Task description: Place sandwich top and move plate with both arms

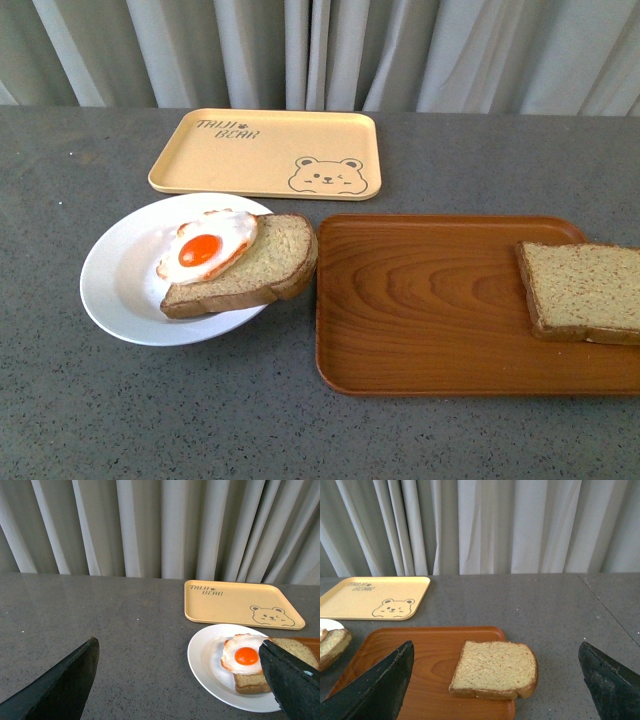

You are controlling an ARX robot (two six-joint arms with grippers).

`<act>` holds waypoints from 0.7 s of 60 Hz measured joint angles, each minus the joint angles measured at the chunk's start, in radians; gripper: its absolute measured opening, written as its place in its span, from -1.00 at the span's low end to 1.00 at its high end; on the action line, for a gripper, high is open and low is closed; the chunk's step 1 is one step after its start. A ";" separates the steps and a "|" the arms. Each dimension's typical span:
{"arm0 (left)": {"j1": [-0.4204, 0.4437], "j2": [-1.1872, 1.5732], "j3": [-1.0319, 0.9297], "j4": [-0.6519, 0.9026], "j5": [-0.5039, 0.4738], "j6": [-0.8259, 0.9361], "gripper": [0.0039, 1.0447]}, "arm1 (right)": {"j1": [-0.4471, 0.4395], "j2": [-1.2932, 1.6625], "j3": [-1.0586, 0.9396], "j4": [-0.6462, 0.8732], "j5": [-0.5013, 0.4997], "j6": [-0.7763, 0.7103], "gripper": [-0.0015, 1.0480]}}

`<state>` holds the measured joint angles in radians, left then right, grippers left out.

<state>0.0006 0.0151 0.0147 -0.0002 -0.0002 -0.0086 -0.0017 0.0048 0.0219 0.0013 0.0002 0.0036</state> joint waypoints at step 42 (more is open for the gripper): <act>0.000 0.000 0.000 0.000 0.000 0.000 0.83 | 0.000 0.000 0.000 0.000 0.000 0.000 0.82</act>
<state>0.0006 0.0151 0.0147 -0.0002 -0.0002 -0.0086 -0.0017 0.0048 0.0219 0.0013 0.0002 0.0036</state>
